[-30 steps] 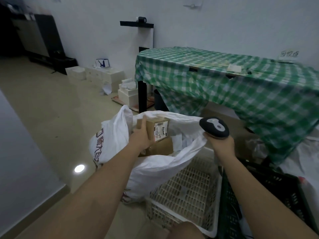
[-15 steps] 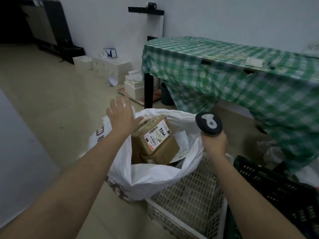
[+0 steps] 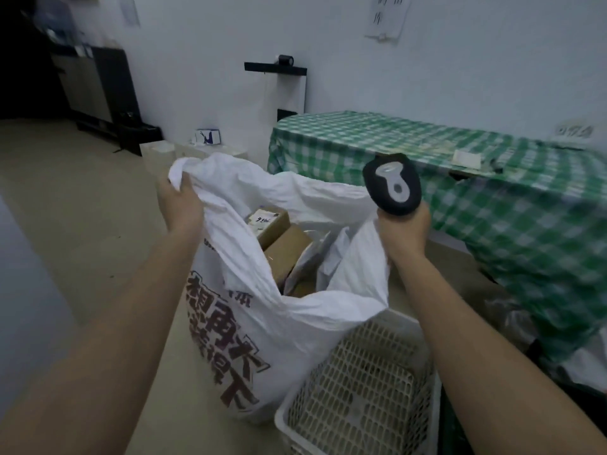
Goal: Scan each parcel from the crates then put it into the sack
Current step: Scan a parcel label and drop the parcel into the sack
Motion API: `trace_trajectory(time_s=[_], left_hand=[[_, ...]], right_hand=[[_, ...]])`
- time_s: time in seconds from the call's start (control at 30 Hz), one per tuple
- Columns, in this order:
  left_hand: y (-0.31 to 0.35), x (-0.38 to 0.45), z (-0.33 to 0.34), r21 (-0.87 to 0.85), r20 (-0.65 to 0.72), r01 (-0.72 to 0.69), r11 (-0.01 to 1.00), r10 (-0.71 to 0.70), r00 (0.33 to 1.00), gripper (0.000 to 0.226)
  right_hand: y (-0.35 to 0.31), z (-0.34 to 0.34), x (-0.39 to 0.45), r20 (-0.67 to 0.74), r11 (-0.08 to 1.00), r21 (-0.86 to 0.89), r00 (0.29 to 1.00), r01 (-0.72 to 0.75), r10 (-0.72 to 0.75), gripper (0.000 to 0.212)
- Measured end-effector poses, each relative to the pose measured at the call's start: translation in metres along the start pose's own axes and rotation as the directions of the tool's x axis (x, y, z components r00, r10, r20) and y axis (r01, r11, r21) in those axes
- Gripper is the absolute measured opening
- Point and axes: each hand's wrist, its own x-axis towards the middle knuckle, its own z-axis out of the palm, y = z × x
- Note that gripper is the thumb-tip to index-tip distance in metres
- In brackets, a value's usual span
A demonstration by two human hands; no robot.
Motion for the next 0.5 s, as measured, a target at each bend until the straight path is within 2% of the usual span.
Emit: trace_trajectory(time_s=[0.03,0.1,0.17,0.37,0.5], left_hand=[[-0.009,-0.004,-0.003,0.045,0.025,0.018,0.999,-0.020,0.999,0.022],[-0.034,-0.013,-0.008,0.160,0.107,0.064,0.985,-0.082,0.991,0.011],[-0.050,-0.022,-0.013,0.209,0.161,0.092,0.974,-0.127,0.979,0.010],[-0.049,-0.032,-0.020,0.241,0.278,0.124,0.963,-0.191,0.942,0.036],[-0.039,-0.040,-0.022,0.275,0.391,0.114,0.955,-0.219,0.894,0.051]], right_hand=[[0.009,-0.001,-0.007,0.014,0.999,-0.026,0.999,-0.033,0.034,0.024],[0.034,-0.003,-0.023,0.066,0.976,-0.190,0.990,-0.111,0.125,0.025],[0.051,-0.008,-0.035,0.071,0.933,-0.321,0.978,-0.162,0.194,0.024],[0.042,-0.025,-0.038,0.039,0.928,-0.340,0.984,-0.150,0.173,0.011],[0.034,-0.036,-0.035,0.033,0.922,-0.344,0.980,-0.174,0.197,0.013]])
